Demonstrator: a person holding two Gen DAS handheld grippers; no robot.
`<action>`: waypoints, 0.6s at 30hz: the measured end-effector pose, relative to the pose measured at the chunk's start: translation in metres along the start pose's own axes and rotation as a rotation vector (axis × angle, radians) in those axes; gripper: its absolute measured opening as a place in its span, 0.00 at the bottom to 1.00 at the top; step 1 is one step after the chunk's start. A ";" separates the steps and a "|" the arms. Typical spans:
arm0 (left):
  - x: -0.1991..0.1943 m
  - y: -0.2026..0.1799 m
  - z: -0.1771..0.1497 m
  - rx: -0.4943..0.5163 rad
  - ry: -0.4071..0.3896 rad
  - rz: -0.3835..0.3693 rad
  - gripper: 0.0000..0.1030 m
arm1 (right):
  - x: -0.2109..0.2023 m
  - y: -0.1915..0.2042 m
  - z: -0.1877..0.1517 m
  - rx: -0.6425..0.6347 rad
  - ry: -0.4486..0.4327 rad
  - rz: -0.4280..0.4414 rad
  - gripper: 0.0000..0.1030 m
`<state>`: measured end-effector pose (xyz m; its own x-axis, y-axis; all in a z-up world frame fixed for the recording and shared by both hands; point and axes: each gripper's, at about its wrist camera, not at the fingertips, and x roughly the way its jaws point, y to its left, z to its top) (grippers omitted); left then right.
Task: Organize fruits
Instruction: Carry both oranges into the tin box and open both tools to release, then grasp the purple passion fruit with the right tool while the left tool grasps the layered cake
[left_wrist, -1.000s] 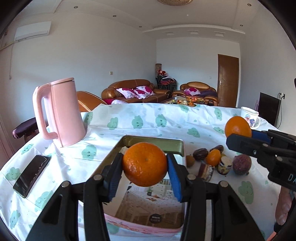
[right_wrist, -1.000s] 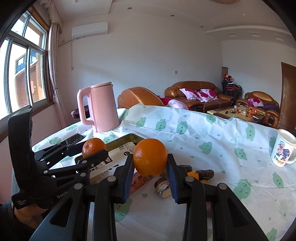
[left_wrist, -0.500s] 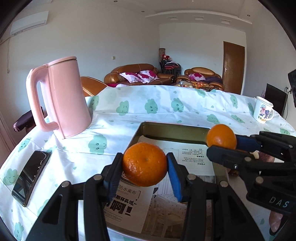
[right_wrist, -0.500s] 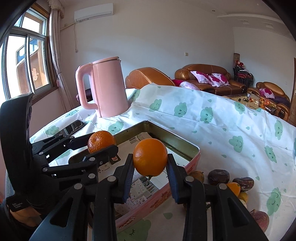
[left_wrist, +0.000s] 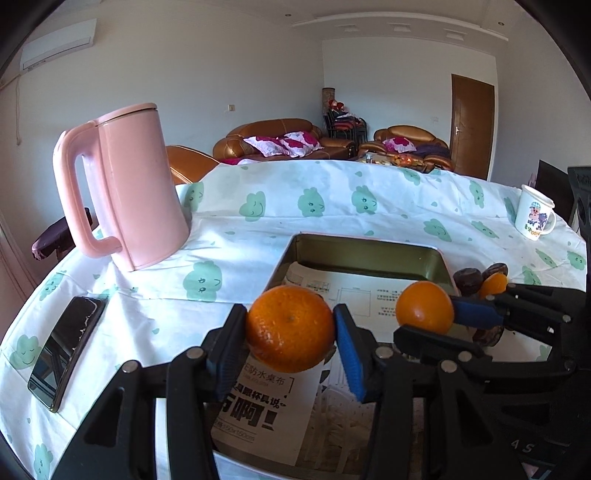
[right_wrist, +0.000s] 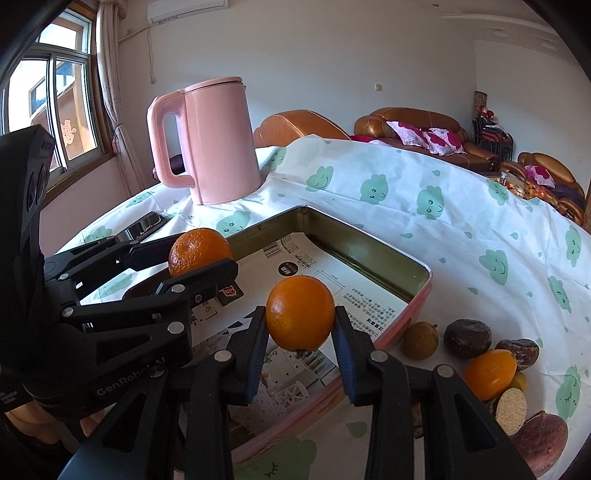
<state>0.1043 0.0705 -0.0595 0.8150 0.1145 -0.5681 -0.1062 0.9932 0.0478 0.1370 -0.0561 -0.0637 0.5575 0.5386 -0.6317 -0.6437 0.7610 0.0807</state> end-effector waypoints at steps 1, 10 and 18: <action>-0.002 0.000 0.000 0.001 -0.008 0.011 0.50 | 0.000 0.000 0.000 0.002 -0.001 0.003 0.37; -0.030 0.004 -0.001 -0.026 -0.089 0.031 0.82 | -0.037 -0.010 -0.008 -0.008 -0.072 -0.025 0.63; -0.056 -0.046 0.003 0.028 -0.150 -0.064 0.92 | -0.098 -0.075 -0.040 0.036 -0.105 -0.259 0.66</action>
<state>0.0656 0.0180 -0.0275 0.8956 0.0504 -0.4420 -0.0370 0.9986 0.0389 0.1093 -0.1808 -0.0388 0.7536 0.3578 -0.5514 -0.4548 0.8895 -0.0444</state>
